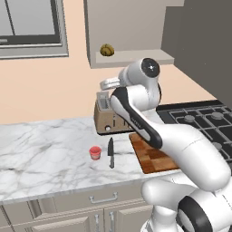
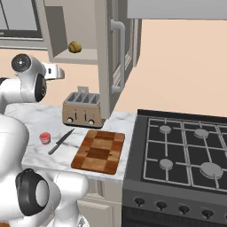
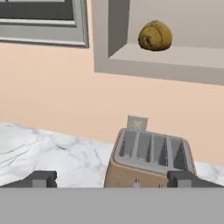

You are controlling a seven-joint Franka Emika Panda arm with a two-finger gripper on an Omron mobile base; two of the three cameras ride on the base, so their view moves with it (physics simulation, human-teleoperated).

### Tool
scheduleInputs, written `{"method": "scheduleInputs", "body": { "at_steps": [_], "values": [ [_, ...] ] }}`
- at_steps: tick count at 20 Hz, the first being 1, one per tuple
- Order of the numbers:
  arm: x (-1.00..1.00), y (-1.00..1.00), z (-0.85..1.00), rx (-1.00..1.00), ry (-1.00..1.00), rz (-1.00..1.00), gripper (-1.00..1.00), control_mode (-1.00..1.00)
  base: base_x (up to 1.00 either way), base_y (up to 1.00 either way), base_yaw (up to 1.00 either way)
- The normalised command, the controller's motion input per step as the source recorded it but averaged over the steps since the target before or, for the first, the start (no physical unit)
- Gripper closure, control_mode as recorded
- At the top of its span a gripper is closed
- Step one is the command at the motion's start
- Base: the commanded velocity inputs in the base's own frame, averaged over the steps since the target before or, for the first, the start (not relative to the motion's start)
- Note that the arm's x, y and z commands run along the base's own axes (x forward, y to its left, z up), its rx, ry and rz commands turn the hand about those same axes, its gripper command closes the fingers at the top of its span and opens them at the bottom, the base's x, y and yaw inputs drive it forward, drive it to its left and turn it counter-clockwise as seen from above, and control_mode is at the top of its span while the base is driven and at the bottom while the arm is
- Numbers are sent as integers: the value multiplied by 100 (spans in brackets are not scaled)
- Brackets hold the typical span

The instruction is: Pick the bread, place it on the cutting board, pick the jam, place it on the counter, and close the cabinet.

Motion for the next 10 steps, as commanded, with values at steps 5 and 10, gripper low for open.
{"method": "scheduleInputs", "body": {
  "at_steps": [5,10],
  "values": [
    [0,-21,35,0,0,0,-100,-100,0,0,0],
    [0,-17,26,0,0,0,-100,-100,0,0,0]
  ]
}}
